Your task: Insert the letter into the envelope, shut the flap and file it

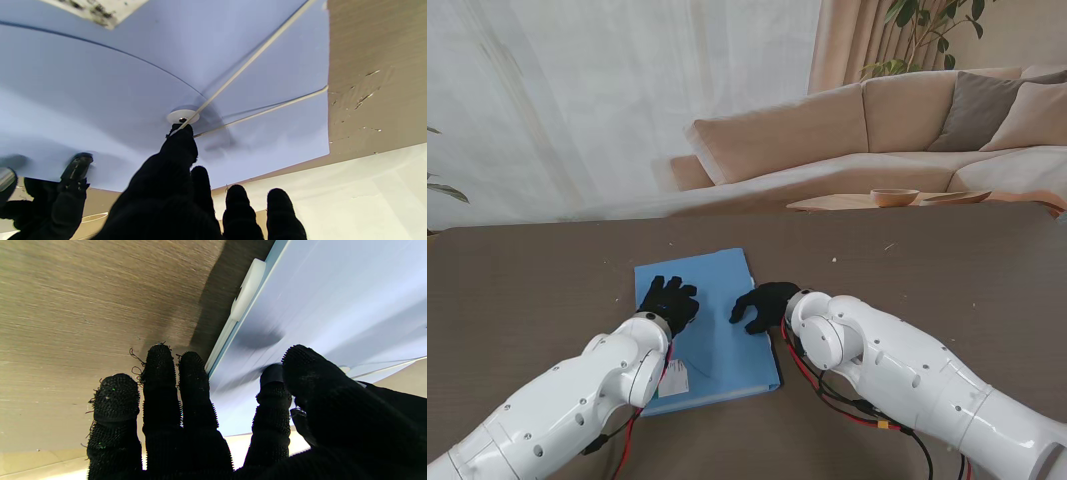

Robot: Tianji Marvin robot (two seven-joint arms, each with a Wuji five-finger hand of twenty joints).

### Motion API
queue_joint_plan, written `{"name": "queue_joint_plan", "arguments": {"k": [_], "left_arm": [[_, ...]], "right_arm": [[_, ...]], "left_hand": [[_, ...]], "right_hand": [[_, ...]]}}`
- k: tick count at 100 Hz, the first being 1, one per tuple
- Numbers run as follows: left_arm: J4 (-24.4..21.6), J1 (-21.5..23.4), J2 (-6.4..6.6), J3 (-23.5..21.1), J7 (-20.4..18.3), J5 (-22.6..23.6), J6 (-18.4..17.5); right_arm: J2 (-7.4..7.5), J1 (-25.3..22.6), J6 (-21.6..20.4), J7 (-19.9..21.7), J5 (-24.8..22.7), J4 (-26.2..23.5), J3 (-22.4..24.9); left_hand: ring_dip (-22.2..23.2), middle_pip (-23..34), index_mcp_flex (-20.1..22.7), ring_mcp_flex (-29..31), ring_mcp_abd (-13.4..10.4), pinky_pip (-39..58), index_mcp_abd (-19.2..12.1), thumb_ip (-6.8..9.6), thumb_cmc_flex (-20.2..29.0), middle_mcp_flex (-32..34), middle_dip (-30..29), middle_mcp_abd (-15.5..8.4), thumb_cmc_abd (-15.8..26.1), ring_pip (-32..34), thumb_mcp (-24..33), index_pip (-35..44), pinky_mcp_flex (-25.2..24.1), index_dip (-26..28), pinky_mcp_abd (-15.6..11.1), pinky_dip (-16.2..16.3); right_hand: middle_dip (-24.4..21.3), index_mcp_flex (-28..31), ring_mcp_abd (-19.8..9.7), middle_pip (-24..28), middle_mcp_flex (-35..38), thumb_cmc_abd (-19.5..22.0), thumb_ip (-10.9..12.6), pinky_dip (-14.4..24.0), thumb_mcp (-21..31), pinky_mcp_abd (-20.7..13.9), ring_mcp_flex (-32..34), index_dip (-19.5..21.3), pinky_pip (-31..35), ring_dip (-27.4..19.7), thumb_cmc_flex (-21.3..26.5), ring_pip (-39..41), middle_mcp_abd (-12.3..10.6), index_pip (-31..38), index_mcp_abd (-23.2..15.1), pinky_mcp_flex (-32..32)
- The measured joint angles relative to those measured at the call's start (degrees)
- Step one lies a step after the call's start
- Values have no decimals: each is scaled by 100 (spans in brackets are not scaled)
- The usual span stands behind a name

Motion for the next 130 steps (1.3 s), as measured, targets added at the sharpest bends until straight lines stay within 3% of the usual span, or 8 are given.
{"name": "queue_joint_plan", "arguments": {"k": [27,48,74,92,103,113,130], "left_arm": [[43,-150,8,186,-118,-64,102],[64,-248,17,322,-195,-33,125],[52,-270,22,341,-206,56,28],[-74,-114,22,111,-425,337,-259],[-162,6,40,-12,-471,394,-352],[-240,137,51,-123,-505,618,-501],[-358,357,54,-304,-543,1001,-762]], "right_arm": [[0,-8,1,10,6,-15,3],[-2,-8,1,16,17,-15,1],[-4,-8,15,18,20,-13,-1],[-11,-8,54,18,39,-15,-5],[-19,3,122,18,77,-17,-27],[-24,39,184,30,117,-17,-76],[-39,105,264,68,178,-17,-147]], "left_hand": [[-83,-133,-278,0,-1,0,95,0,0,-39,-1,-67,-86,-9,-110,631,0,829,0,0],[-172,-209,-263,0,-3,-6,98,-7,0,-39,-1,-130,-86,-14,-110,773,0,845,0,-63],[-223,-217,202,0,-6,-7,120,-9,0,-39,-1,-224,-82,-16,-109,469,0,216,0,-129],[-225,-359,195,0,-6,-7,120,-9,-130,-39,-116,-247,-218,-17,-641,115,0,-164,0,-130],[-294,-430,187,1,-6,-8,147,-1,-463,-39,-182,-247,-333,-73,-730,-163,0,-427,0,-137],[-349,-433,181,0,-6,-10,147,-1,-463,-39,-246,-247,-336,-73,-797,-408,0,-629,0,-189],[-356,-433,179,0,-6,-12,204,-1,-467,-39,-283,-247,-350,-73,-794,-783,0,-897,0,-191]], "right_hand": [[2,1,0,0,0,0,0,0,2,0,0,8,2,3,0,39,-45,52,0,0],[6,2,0,-1,0,0,0,0,3,0,0,8,3,53,0,39,-113,53,0,0],[13,2,0,-1,0,0,0,0,10,0,0,8,5,54,0,40,-130,54,2,0],[20,2,0,0,0,10,0,3,66,0,0,8,69,55,0,40,-158,54,2,9],[22,2,0,-1,0,107,0,56,69,-1,0,8,196,56,0,49,-164,54,52,61],[25,5,0,-1,0,163,0,67,69,-13,0,51,274,58,1,52,-164,-116,69,73],[30,71,0,-1,1,384,233,133,-74,-65,1,52,417,131,4,191,-164,-379,103,149]]}}
